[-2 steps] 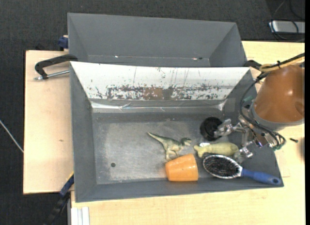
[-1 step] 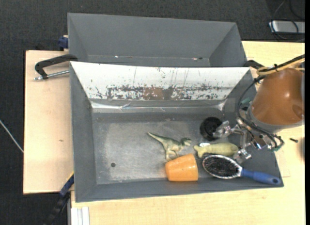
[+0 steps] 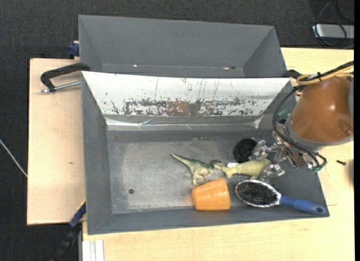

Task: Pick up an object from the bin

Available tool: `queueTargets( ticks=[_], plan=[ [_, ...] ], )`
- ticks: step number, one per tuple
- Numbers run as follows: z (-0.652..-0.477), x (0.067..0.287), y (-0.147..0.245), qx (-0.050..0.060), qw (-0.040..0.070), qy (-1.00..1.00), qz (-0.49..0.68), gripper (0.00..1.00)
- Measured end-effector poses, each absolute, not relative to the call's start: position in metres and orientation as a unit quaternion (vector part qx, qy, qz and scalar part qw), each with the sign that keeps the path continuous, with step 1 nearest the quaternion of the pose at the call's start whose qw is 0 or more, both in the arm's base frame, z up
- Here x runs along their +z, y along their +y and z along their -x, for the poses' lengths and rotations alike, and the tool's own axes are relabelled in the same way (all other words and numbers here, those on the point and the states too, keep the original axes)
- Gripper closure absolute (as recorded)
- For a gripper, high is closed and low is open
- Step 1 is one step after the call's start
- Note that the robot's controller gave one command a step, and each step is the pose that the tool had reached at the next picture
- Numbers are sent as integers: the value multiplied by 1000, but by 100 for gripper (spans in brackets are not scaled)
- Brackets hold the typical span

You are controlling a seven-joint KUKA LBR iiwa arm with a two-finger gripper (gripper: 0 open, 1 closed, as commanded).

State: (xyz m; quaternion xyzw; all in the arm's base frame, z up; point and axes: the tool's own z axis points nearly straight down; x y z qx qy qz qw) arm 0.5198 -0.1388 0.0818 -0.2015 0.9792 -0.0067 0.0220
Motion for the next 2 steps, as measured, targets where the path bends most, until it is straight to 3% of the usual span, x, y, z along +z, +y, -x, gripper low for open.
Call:
queueTargets(
  ticks=[1, 2],
  plan=[
    [-523, 101, -138, -1, 5, 979, 202, 100],
    [-525, 128, -138, -1, 4, 979, 201, 100]
  ],
)
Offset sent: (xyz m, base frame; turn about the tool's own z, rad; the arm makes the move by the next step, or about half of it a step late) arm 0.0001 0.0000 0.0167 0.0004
